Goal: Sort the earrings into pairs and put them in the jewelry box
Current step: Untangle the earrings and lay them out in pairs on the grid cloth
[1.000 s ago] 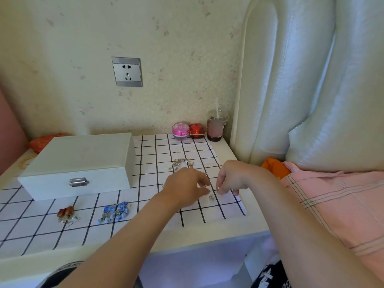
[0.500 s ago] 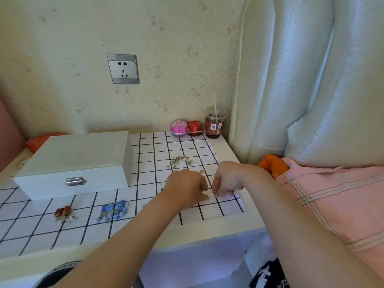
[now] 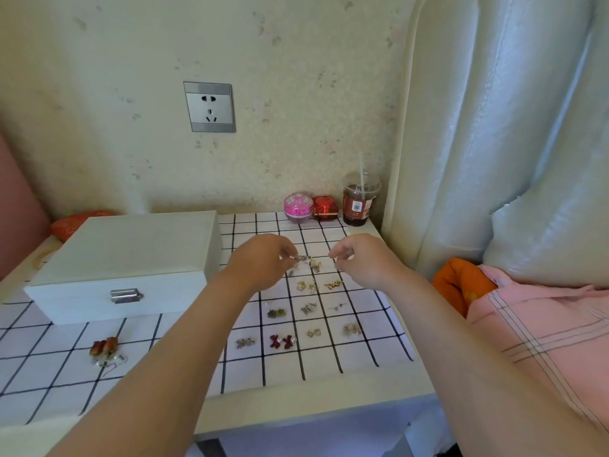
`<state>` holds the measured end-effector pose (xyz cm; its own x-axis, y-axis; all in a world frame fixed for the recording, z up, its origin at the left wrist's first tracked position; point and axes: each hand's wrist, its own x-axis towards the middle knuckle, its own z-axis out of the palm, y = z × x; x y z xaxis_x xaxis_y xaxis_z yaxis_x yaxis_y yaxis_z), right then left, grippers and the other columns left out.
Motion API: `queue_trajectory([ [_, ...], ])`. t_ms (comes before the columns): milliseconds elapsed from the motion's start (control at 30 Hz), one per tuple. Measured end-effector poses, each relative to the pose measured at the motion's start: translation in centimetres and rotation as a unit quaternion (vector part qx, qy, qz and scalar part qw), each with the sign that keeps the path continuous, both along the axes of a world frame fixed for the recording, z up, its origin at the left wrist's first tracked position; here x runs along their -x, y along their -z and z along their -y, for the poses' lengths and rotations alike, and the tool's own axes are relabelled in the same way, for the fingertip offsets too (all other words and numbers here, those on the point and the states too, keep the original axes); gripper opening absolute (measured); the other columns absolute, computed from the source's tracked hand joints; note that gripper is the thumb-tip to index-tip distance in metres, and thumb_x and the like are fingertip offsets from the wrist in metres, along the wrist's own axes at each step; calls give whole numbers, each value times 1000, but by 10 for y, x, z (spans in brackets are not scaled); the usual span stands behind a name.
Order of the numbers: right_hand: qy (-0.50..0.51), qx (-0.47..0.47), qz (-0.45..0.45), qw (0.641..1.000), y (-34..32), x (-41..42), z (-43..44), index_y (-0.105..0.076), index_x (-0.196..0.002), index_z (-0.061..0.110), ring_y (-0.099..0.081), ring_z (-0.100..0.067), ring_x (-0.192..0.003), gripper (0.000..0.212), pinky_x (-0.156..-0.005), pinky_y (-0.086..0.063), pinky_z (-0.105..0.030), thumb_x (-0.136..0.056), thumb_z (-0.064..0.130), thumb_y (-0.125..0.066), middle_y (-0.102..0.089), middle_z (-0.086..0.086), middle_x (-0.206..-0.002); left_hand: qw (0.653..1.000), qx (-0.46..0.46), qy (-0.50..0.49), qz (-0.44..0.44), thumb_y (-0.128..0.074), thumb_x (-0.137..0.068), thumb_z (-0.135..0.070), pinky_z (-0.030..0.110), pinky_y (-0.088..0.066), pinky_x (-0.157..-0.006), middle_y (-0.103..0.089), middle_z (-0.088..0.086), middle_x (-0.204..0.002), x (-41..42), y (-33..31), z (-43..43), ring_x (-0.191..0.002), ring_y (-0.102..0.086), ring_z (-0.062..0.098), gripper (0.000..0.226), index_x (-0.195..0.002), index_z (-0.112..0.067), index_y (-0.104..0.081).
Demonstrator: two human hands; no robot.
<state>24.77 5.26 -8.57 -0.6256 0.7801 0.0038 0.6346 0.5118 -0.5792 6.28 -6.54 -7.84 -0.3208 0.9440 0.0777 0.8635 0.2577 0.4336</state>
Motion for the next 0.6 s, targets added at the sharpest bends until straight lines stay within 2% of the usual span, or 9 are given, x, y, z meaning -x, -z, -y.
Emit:
queue_trajectory([
  [100,-1,-17,17,1000,10,17,-9,-72,-110,31,-62,-12,-98,18,-89,-52,-32,-93,25,-67,-67,9,-105,1000,2,13,-6,-61,-95,-31,33,-52,-89,-67,-11,-113,3,8,-15,-95,-59,9,21,-114,-31,-68],
  [233,-4,-39,10,999,17,41,-16,-74,-108,33,-62,-9,-96,17,-87,-52,-33,-93,35,-65,-70,13,-105,999,7,29,-39,-63,-93,-31,40,-51,-90,-63,-4,-116,7,22,-30,-109,-56,16,25,-117,-35,-68],
  [333,-15,-30,22,999,20,56,-18,-76,-97,34,-64,-8,-90,10,-83,-55,-36,-91,37,-68,-71,15,-96,999,10,26,-20,-65,-92,-28,36,-53,-86,-64,-4,-108,14,30,-34,-101,-59,16,21,-112,-33,-71],
  [433,-16,-37,53,998,23,66,-21,-77,-94,36,-63,-7,-89,8,-82,-56,-36,-88,34,-72,-70,17,-96,1000,9,13,10,-66,-92,-27,34,-54,-84,-65,-7,-105,21,33,-34,-91,-62,13,16,-105,-30,-73],
  [600,-10,-32,54,998,21,69,-21,-73,-81,38,-63,-5,-88,10,-83,-56,-37,-88,30,-73,-69,19,-90,997,-16,-13,75,-61,-96,-22,25,-47,-84,-66,-10,-112,30,28,-32,-93,-60,10,18,-110,-28,-71],
])
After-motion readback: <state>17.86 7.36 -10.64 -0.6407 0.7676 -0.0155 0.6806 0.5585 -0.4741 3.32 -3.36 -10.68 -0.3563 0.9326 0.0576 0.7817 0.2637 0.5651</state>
